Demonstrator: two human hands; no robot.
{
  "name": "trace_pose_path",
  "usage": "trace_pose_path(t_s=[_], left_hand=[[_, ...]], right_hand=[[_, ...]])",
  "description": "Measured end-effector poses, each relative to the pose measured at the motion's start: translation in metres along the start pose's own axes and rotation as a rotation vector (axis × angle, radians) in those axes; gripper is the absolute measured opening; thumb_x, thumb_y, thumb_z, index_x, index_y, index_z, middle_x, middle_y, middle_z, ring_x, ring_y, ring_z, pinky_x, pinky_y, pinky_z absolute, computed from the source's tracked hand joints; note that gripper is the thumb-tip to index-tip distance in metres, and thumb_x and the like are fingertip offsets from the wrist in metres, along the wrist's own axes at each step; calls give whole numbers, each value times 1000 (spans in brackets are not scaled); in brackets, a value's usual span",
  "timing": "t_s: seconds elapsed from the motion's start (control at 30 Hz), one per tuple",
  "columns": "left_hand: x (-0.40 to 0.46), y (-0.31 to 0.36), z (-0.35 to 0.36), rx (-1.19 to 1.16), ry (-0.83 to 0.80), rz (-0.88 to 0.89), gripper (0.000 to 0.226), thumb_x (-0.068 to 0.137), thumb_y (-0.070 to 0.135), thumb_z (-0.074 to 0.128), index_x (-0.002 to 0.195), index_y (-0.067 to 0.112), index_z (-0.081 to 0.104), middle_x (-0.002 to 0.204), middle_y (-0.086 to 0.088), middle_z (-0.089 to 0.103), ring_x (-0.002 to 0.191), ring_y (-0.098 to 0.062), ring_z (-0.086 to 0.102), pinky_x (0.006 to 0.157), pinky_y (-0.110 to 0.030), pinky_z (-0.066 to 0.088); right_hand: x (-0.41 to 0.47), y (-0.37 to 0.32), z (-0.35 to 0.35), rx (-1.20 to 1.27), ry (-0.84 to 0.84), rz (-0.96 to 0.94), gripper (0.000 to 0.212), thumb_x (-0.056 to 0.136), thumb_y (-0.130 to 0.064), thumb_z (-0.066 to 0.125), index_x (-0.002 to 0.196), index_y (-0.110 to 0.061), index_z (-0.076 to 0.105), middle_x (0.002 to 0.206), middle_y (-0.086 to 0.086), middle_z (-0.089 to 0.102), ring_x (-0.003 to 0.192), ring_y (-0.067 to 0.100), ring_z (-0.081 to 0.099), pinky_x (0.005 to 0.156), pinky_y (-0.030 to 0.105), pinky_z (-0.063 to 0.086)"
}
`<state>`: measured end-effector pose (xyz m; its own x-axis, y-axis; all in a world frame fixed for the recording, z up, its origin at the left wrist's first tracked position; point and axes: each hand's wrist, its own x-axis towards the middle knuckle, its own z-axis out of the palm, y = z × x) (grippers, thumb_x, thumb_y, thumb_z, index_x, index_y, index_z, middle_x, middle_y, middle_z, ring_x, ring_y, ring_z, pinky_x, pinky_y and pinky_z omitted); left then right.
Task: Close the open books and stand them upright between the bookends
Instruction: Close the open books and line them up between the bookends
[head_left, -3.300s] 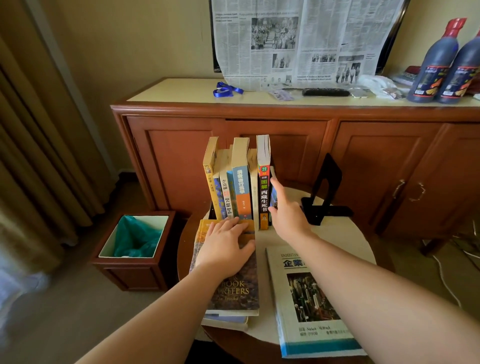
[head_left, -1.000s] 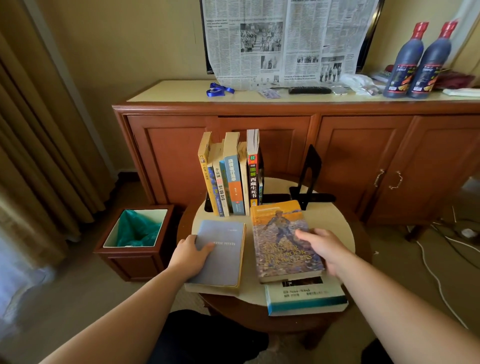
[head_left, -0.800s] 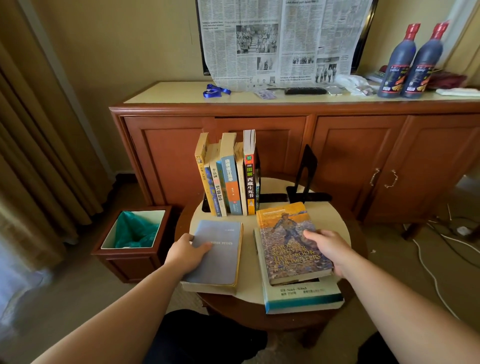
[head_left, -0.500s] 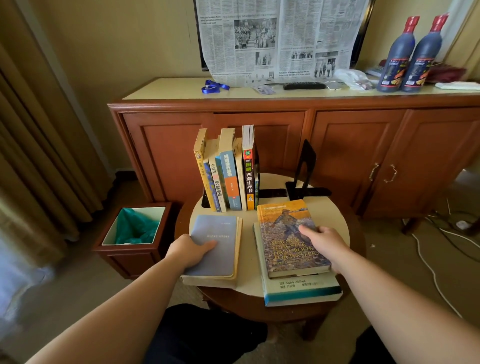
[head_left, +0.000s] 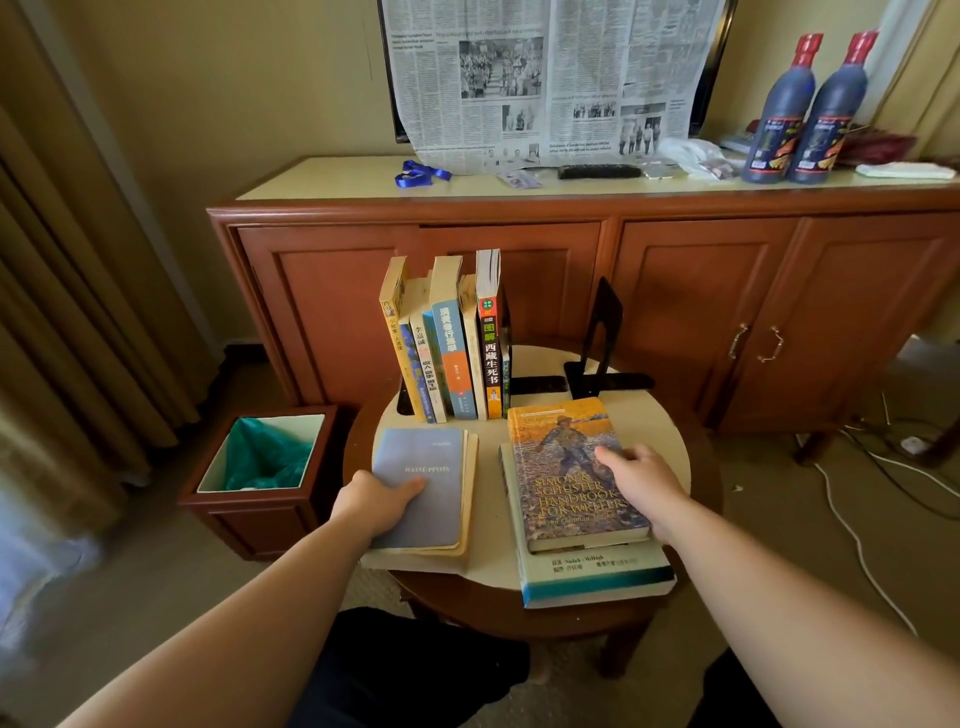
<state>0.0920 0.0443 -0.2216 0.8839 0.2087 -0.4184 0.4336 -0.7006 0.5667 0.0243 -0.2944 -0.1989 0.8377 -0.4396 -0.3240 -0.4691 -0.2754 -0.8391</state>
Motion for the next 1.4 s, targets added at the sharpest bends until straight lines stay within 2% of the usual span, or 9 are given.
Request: trace_pose_path(t_s=[0.27, 0.47, 0.63, 0.83, 0.93, 1.07, 1.2, 1.33, 1.4], left_hand=[[-8, 9, 4, 58, 25, -38, 108, 79, 80, 68, 156, 15, 31, 141, -13, 51, 118, -32, 61, 95, -43, 57], [-13, 15, 7, 113, 24, -77, 106, 78, 81, 65, 152, 11, 34, 139, -15, 50, 119, -33, 59, 101, -44, 55], [-18, 19, 8, 122, 2, 17, 101, 71, 82, 70, 141, 12, 48, 116, -6, 62, 96, -24, 66, 80, -37, 59], [-34, 33, 8, 187, 0, 106, 76, 83, 74, 70, 125, 12, 55, 88, 2, 56, 72, -12, 55, 53, -24, 40], [-30, 31, 4, 92, -54, 30, 78, 77, 71, 79, 121, 13, 53, 96, -2, 60, 81, -15, 62, 61, -26, 50], [-28, 33, 7, -274, -211, -73, 73, 65, 48, 98, 111, 12, 55, 110, -10, 68, 100, -28, 70, 92, -47, 61], [-32, 37, 4, -532, -315, -151, 52, 84, 31, 87, 120, 7, 59, 110, -18, 73, 97, -36, 74, 91, -53, 62], [-35, 42, -5, -549, -280, -83, 53, 82, 30, 89, 119, 4, 61, 106, -19, 76, 93, -37, 76, 83, -53, 64], [-40, 48, -12, -565, -249, -38, 54, 79, 28, 92, 116, 2, 63, 104, -19, 77, 90, -38, 77, 80, -53, 64]], right_hand=[[-6, 4, 6, -135, 103, -116, 27, 99, -52, 61, 97, -25, 59, 92, -2, 67, 83, 19, 65, 73, 36, 56], [-5, 4, 6, -101, 80, -109, 34, 95, -53, 67, 106, -21, 63, 93, -4, 68, 80, 14, 63, 62, 28, 47], [-6, 6, 9, -120, 120, -132, 31, 92, -52, 72, 96, -23, 60, 88, -9, 65, 76, 9, 61, 60, 27, 45], [-2, 10, 10, -167, 154, -151, 36, 92, -57, 69, 98, -21, 67, 88, -3, 71, 77, 16, 67, 58, 26, 44], [-2, 10, 11, -175, 157, -147, 36, 92, -56, 69, 98, -21, 65, 90, -2, 70, 78, 16, 66, 58, 27, 44], [-1, 8, 13, -227, 152, -146, 39, 93, -56, 69, 100, -18, 62, 96, -2, 68, 82, 14, 63, 59, 27, 44], [4, 11, 9, -430, 191, -167, 56, 88, -72, 62, 110, -20, 64, 100, -4, 68, 85, 16, 64, 57, 28, 45], [-1, 3, -1, -449, 225, -194, 50, 84, -66, 72, 95, -18, 70, 92, -4, 68, 76, 12, 63, 63, 33, 56], [-5, -5, -1, -477, 270, -200, 56, 83, -67, 73, 112, -19, 66, 105, -4, 55, 88, 18, 61, 64, 31, 51]])
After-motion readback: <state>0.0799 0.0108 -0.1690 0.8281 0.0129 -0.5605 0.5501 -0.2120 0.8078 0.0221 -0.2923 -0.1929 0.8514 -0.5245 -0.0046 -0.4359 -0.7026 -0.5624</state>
